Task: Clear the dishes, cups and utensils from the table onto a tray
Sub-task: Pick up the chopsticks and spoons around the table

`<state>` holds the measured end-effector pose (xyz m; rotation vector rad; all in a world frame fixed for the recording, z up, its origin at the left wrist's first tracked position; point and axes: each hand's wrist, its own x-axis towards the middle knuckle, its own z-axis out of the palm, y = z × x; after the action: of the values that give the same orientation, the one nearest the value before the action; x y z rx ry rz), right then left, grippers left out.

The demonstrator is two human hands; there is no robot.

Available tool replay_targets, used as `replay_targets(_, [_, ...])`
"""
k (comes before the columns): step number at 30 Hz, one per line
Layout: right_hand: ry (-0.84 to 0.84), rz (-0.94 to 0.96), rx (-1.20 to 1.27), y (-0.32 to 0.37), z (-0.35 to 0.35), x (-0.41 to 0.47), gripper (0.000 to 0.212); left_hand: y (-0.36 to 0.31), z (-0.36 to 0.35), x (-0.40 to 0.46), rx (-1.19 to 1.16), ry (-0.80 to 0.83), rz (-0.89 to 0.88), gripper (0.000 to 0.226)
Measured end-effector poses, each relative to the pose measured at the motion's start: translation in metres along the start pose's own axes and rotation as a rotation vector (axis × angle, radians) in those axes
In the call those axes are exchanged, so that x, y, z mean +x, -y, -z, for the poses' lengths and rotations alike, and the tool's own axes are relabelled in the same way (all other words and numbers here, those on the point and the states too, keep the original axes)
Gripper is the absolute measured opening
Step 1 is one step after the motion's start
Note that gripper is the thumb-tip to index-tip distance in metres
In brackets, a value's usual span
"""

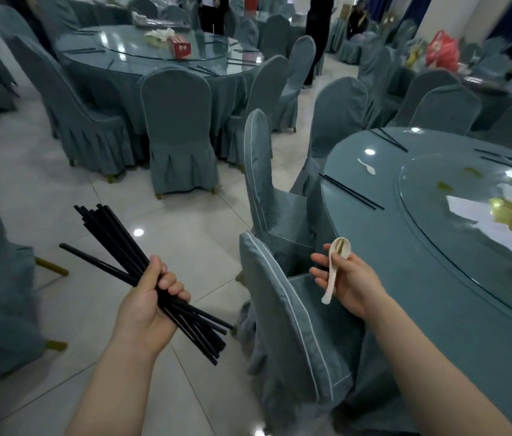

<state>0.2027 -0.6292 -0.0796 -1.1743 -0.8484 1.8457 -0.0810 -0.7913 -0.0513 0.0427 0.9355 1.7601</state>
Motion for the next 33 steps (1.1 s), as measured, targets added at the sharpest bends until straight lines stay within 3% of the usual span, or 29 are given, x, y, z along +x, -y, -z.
replay_targets(8, [0.090,0.006,-0.125,0.003,-0.070,0.043,0.018,-0.043,0.032,0.058,-0.009,-0.072,-0.012,0.032])
replay_targets(16, [0.125,0.033,-0.171,0.020,-0.136,0.166,0.017,-0.092,0.013,0.184,0.062,-0.119,-0.014,0.034])
replay_targets(25, [-0.069,0.048,-0.013,0.063,-0.162,0.285,0.017,-0.133,-0.070,0.334,0.123,0.002,0.045,0.032])
replay_targets(33, [-0.340,0.179,0.015,0.099,-0.136,0.357,0.016,-0.125,-0.164,0.459,0.197,0.241,0.216,0.029])
